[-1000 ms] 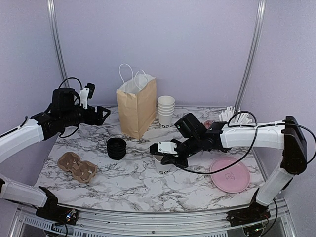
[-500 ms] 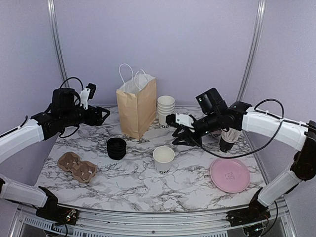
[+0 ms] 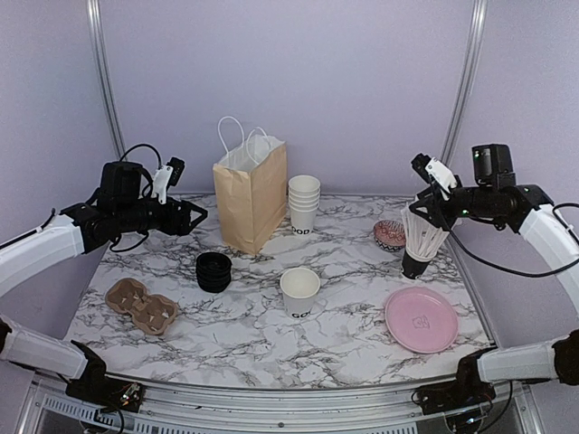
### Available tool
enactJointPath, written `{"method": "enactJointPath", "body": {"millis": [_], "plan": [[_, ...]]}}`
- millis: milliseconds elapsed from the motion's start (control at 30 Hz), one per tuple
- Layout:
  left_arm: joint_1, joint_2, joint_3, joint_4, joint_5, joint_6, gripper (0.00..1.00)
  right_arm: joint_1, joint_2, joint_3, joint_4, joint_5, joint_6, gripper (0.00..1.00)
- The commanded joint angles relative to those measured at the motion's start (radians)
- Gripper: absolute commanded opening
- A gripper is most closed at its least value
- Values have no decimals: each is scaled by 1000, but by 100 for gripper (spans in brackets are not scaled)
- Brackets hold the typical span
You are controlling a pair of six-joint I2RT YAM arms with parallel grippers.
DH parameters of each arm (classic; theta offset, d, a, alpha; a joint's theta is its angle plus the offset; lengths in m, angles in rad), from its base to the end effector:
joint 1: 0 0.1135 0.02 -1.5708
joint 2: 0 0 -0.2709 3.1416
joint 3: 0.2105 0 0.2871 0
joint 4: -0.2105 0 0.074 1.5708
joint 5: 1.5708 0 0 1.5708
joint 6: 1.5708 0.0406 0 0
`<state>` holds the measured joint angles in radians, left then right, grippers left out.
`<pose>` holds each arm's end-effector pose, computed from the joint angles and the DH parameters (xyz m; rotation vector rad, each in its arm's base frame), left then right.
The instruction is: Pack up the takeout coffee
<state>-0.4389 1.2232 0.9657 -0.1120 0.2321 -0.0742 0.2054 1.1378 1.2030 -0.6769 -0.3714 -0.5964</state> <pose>0.2860 -0.1446 0.3137 0.5108 1.9046 -0.5633 0.2654 0.0703 0.3733 -1.0230 1.8803 0.1774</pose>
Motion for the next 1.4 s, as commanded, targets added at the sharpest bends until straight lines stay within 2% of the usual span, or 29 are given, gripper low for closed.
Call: {"method": "enactJointPath", "body": {"millis": [0, 133, 367, 533, 633, 833, 1100, 1267, 1367], "plan": [[6, -15, 28, -27, 22, 15, 73, -92, -44, -29, -77, 40, 34, 40], [4, -18, 29, -28, 26, 13, 73, -121, -69, -48, -93, 29, 32, 44], [5, -9, 35, -41, 22, 11, 71, -109, -49, -29, -98, -46, 23, 42], [5, 33, 61, -80, -12, 4, 66, 106, 5, 10, -109, 17, -22, 40], [4, 79, 86, -130, -87, -14, 61, 198, 59, 36, -113, -25, -54, 39], [0, 271, 238, -323, -200, -149, 50, 398, 206, 68, -95, -1, -119, 37], [-52, 427, 407, -520, -274, -243, 49, 443, 270, -57, 183, -99, -64, 37], [-80, 512, 486, -656, -400, -253, 47, 469, 302, -87, 214, -112, -67, 35], [-85, 541, 505, -700, -418, -253, 46, 488, 291, -112, 232, -107, -65, 36]]}}
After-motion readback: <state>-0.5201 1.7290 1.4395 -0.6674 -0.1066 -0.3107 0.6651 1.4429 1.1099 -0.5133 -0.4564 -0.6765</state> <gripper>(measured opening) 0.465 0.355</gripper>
